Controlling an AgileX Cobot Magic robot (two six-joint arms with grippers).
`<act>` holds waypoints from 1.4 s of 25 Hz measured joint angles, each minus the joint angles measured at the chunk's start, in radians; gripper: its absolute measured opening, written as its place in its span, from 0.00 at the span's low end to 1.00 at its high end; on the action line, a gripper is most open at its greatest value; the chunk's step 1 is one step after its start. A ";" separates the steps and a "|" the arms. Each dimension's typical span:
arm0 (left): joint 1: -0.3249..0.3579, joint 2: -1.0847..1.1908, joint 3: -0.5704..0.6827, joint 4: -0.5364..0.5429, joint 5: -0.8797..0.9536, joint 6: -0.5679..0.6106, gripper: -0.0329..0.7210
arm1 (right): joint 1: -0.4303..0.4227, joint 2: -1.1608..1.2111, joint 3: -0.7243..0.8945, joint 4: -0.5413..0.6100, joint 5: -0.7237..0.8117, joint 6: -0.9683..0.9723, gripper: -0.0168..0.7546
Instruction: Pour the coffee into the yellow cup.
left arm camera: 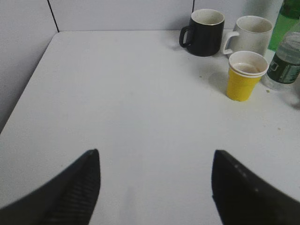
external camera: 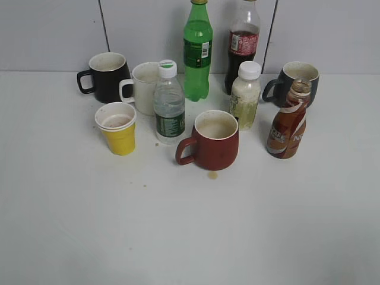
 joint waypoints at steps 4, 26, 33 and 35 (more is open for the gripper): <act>0.000 0.000 0.000 0.000 0.000 0.000 0.79 | 0.000 0.000 0.000 0.000 0.000 0.000 0.78; 0.000 0.000 0.000 0.000 0.000 0.000 0.79 | 0.000 0.000 0.000 0.000 0.000 0.000 0.78; 0.000 0.000 0.000 0.000 0.000 0.000 0.79 | 0.000 0.000 0.000 0.000 0.000 0.000 0.78; 0.000 0.000 0.000 0.000 0.000 0.000 0.79 | 0.000 0.000 0.000 0.000 0.000 0.000 0.78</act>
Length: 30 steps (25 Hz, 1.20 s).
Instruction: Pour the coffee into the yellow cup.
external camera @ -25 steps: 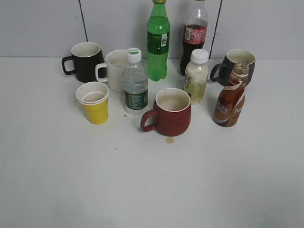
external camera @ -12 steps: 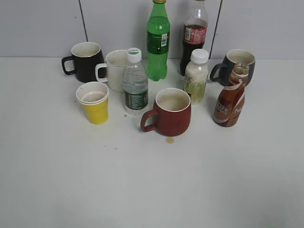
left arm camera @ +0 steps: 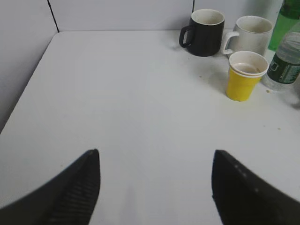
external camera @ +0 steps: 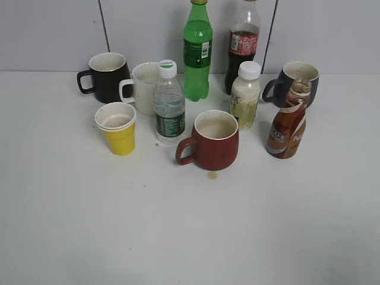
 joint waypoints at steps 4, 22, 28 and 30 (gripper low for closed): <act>0.000 0.000 0.000 0.000 0.000 0.000 0.79 | 0.000 0.000 0.000 0.000 0.000 0.000 0.78; -0.051 0.111 -0.018 -0.056 -0.244 0.000 0.67 | 0.000 0.002 -0.023 0.021 -0.215 0.000 0.78; -0.056 0.323 0.021 -0.058 -0.684 0.000 0.64 | 0.000 0.161 0.049 0.023 -0.500 -0.028 0.78; -0.056 0.424 0.027 -0.058 -0.830 0.000 0.64 | 0.015 0.226 0.073 0.024 -0.592 -0.049 0.78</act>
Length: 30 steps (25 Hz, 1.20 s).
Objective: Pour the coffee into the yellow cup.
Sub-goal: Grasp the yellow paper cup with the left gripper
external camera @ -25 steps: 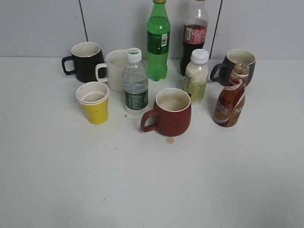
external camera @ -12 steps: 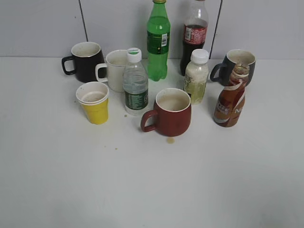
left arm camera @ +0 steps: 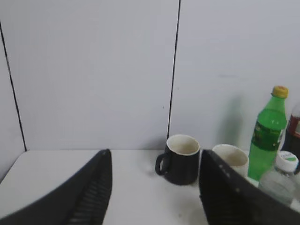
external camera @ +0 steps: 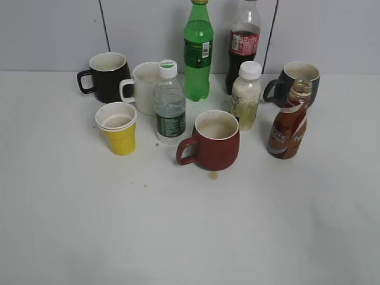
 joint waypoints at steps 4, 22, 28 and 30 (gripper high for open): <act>-0.001 0.233 0.003 -0.012 -0.215 0.000 0.64 | 0.072 0.133 0.026 0.000 -0.232 -0.040 0.78; -0.039 0.968 0.003 -0.033 -0.706 0.000 0.63 | 0.246 0.978 0.030 -0.017 -1.105 -0.030 0.78; -0.114 1.141 0.003 -0.020 -0.757 0.000 0.63 | 0.316 1.154 0.049 -0.023 -1.239 -0.027 0.78; -0.128 1.187 0.003 0.020 -0.785 0.000 0.63 | 0.321 1.207 0.078 -0.025 -1.304 -0.025 0.78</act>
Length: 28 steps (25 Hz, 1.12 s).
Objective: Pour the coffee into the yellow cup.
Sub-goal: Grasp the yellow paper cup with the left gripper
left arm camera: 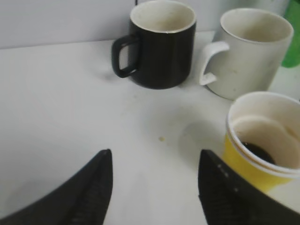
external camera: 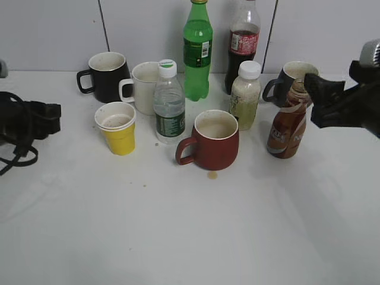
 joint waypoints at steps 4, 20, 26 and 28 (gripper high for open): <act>-0.012 0.068 0.000 0.102 -0.048 0.000 0.63 | 0.001 0.096 0.074 0.000 -0.161 0.030 0.78; -0.014 0.360 0.103 0.271 -0.634 0.000 0.63 | 0.001 0.365 0.168 -0.024 -0.349 0.078 0.78; -0.014 0.457 0.076 0.323 -0.639 0.000 0.78 | 0.001 0.367 0.168 -0.025 -0.352 0.089 0.78; -0.014 0.473 0.052 0.325 -0.640 0.000 0.84 | 0.001 0.367 0.168 -0.025 -0.352 0.102 0.78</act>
